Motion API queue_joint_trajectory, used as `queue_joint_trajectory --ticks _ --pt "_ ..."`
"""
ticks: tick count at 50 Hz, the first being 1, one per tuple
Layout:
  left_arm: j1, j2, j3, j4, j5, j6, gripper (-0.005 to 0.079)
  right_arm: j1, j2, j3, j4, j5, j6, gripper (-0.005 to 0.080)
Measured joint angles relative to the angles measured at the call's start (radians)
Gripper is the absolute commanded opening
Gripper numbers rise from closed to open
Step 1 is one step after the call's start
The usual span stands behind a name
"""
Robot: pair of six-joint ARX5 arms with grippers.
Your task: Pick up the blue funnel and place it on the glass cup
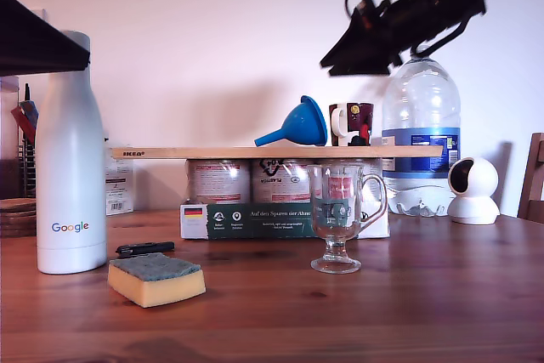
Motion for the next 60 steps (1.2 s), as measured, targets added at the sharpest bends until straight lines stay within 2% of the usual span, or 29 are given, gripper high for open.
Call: queue_joint_trajectory --ticks 12,23,41,60 --pt "0.0 0.083 0.0 0.102 -0.034 0.0 -0.0024 0.018 0.023 0.0 0.006 0.014 0.0 0.027" --pt "0.0 0.115 0.0 0.111 -0.027 0.0 -0.0024 0.019 0.049 0.0 0.022 0.057 -0.001 0.027" --pt "0.0 0.114 0.0 0.12 -0.026 0.0 -0.0024 0.036 0.055 0.0 0.008 0.061 0.0 0.0269" --pt "0.0 0.114 0.0 0.124 -0.026 0.0 -0.0024 0.059 0.089 0.0 -0.024 0.132 -0.023 0.0256"
